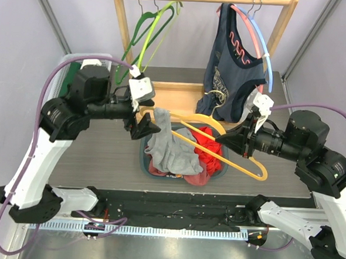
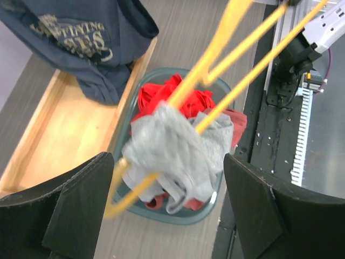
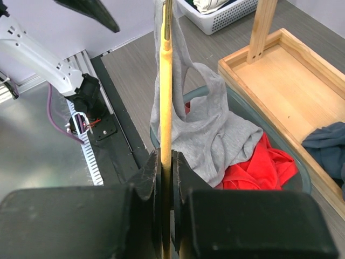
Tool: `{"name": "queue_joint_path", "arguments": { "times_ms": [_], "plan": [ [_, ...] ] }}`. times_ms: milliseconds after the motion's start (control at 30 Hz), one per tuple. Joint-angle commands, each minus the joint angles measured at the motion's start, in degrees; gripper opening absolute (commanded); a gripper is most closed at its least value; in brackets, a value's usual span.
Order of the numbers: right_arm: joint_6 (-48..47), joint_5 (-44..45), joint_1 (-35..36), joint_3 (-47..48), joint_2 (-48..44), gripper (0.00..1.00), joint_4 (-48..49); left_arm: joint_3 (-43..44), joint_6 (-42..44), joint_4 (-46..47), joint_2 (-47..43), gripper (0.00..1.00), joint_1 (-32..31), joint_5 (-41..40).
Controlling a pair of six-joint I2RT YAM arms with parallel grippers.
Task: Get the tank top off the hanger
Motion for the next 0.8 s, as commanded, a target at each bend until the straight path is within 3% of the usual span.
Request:
{"name": "queue_joint_path", "arguments": {
  "times_ms": [0,267,767],
  "plan": [
    [-0.34,1.83,-0.19,3.43,-1.86,0.01,0.93,-5.85,-5.03,4.62,-4.22,0.88,0.06,-2.07],
    [1.24,0.69,-0.19,3.52,-1.51,0.01,2.25,-11.40,-14.17,10.78,-4.40,0.83,0.06,-1.72],
    [-0.33,3.92,-0.19,2.55,-2.13,0.01,1.38,-11.05,-14.62,11.23,-3.70,0.79,0.06,-2.15]
  ]
}}
